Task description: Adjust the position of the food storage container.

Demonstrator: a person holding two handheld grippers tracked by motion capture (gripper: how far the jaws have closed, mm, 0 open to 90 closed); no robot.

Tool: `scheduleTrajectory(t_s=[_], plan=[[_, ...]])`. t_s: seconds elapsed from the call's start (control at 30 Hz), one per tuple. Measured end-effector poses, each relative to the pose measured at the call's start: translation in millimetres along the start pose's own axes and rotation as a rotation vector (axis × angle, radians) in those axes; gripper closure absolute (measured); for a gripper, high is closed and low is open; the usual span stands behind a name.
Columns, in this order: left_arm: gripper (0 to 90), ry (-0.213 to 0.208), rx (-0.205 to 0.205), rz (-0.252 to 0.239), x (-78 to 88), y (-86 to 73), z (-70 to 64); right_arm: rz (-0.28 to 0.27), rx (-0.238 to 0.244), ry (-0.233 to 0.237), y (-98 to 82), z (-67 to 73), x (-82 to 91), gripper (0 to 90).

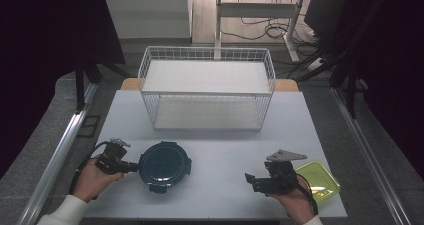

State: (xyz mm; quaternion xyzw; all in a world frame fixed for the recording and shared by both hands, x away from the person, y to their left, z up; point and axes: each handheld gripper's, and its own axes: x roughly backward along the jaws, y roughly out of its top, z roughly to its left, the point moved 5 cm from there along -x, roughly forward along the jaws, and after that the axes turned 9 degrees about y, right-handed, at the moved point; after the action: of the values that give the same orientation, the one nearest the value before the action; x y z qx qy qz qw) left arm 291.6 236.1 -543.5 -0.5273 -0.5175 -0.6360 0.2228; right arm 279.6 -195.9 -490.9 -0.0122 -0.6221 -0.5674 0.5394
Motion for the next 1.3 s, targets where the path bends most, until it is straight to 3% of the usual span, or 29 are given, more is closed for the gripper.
scheduleTrajectory(t_s=[0.33, 0.57, 1.3], plan=[[90.0, -0.006, 0.031, -0.012, 1.4, 1.1, -2.6, -0.004, -0.003, 0.0, 0.8, 0.4, 1.4, 18.2], [90.0, -0.011, 0.031, -0.014, 0.8, 1.9, -8.6, -0.008, 0.001, -0.001, 2.1, 0.3, 1.8, 18.2], [90.0, -0.067, -0.035, -0.024, -7.7, 17.5, -48.7, -0.035, 0.001, 0.002, 7.4, 2.8, 5.7, 18.2]])
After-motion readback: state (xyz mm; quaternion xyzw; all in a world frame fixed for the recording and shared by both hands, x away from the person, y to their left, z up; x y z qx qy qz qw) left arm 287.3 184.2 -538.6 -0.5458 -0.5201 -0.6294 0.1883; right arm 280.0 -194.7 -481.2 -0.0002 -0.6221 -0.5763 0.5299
